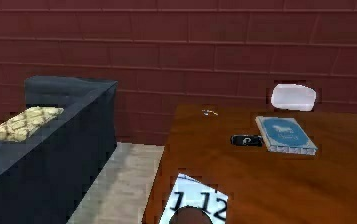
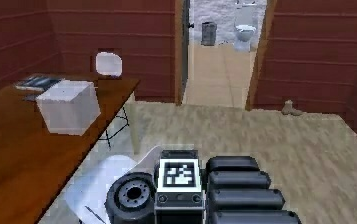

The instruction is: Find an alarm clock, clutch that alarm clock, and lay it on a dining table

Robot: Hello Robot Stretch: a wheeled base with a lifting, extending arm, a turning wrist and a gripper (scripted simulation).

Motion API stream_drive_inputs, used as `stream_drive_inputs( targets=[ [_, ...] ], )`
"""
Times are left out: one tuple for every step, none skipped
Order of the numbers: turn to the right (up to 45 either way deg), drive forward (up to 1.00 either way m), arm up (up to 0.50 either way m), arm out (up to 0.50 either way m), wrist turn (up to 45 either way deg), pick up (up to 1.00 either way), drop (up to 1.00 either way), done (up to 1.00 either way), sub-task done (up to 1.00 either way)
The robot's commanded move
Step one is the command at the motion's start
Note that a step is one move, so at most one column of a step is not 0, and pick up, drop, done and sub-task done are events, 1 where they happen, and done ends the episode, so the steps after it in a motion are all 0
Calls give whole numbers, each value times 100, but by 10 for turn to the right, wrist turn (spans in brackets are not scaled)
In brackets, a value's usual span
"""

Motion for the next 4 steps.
stream_drive_inputs(
  targets=[
    [180, 0, 0, 0, 0, 0, 0, 0, 0],
    [0, 20, 0, 0, 0, 0, 0, 0, 0],
    [-450, 0, 0, 0, 0, 0, 0, 0, 0],
    [-120, 0, 0, 0, 0, 0, 0, 0, 0]
  ],
)
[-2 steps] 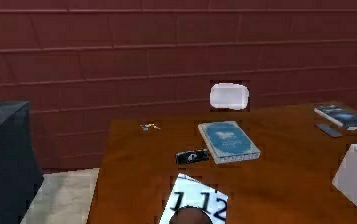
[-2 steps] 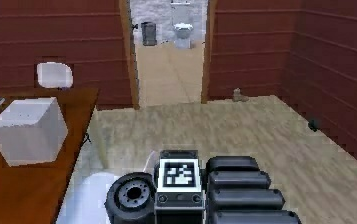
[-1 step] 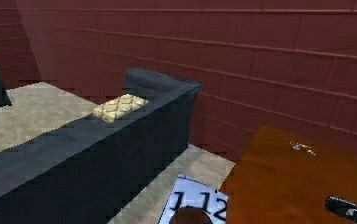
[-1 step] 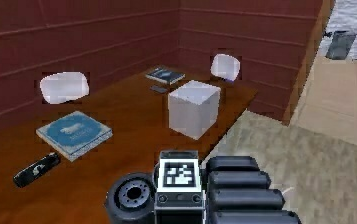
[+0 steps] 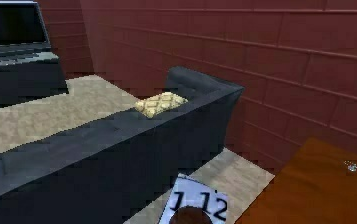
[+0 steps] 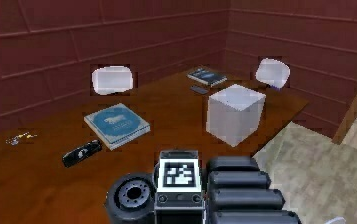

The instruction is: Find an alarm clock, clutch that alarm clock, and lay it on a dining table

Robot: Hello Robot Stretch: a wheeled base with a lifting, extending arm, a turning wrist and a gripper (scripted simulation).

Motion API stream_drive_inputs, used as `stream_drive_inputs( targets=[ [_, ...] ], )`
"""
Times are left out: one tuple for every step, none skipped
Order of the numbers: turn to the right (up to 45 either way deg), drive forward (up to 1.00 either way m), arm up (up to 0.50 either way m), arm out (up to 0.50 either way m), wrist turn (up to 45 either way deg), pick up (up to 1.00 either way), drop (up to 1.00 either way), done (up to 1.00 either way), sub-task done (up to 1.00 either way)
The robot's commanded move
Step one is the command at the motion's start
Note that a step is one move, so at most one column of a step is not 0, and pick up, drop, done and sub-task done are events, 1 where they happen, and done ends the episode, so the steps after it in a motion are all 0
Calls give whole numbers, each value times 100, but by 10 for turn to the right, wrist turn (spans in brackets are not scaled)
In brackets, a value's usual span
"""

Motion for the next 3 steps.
stream_drive_inputs(
  targets=[
    [0, 0, 0, 48, 0, 0, 0, 0, 0],
    [0, 0, 0, 0, 450, 0, 0, 0, 0],
    [0, 0, 0, 0, 450, 0, 0, 0, 0]
  ],
)
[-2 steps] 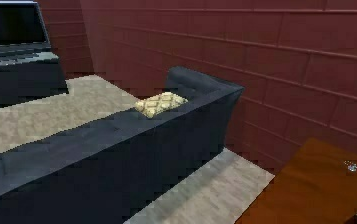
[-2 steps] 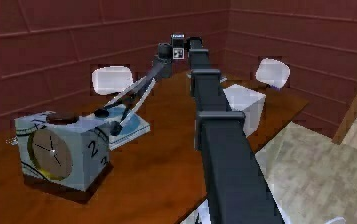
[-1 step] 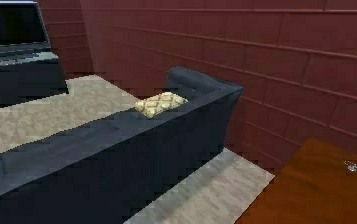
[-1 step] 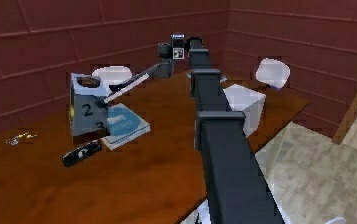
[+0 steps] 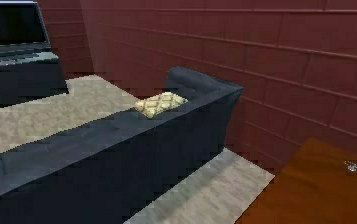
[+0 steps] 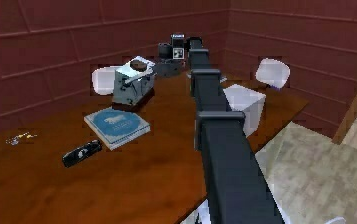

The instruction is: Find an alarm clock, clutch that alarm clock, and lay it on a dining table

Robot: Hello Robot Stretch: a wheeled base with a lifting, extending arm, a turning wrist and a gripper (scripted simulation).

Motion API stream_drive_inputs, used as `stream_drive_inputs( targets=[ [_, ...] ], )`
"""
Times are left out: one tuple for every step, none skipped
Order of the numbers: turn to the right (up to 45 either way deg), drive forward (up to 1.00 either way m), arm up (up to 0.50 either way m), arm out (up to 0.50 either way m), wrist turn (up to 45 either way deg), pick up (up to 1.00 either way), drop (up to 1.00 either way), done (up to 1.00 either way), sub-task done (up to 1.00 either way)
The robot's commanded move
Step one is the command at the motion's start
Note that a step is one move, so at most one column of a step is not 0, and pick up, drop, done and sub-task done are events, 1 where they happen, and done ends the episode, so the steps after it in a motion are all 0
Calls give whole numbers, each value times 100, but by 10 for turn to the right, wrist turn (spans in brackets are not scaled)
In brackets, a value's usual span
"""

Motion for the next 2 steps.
stream_drive_inputs(
  targets=[
    [0, 0, 0, 0, 420, 0, 0, 0, 0],
    [0, 0, -32, 0, 0, 0, 0, 0, 0]
  ],
)
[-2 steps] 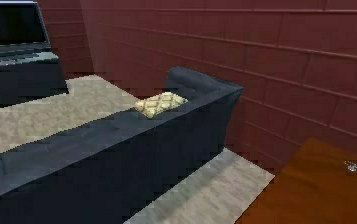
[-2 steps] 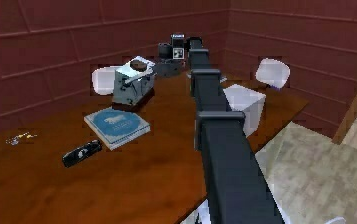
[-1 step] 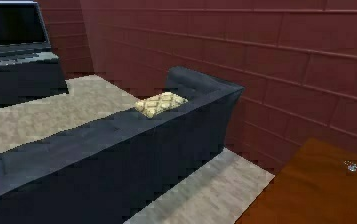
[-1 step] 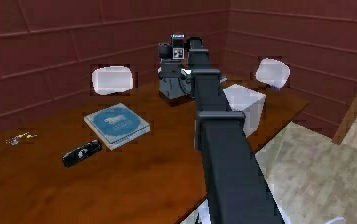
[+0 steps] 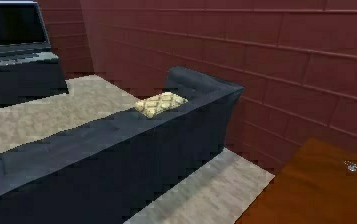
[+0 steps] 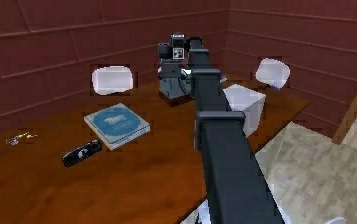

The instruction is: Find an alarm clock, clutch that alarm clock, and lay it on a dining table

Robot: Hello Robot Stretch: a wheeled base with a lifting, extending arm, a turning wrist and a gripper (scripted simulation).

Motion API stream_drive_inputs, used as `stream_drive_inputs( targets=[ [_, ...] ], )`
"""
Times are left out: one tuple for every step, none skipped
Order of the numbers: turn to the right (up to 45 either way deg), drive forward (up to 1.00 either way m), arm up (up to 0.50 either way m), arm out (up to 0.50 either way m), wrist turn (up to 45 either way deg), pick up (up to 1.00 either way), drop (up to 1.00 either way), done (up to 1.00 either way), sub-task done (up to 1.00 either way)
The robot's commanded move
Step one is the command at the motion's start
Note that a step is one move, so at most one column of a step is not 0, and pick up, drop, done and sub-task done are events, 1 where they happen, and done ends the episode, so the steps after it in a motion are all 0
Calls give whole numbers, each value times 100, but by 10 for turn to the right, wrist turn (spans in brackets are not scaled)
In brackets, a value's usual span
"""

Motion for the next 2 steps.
stream_drive_inputs(
  targets=[
    [0, 0, 0, 0, 0, 0, 100, 0, 0],
    [0, 0, 0, -10, 0, 0, 0, 0, 0]
  ],
)
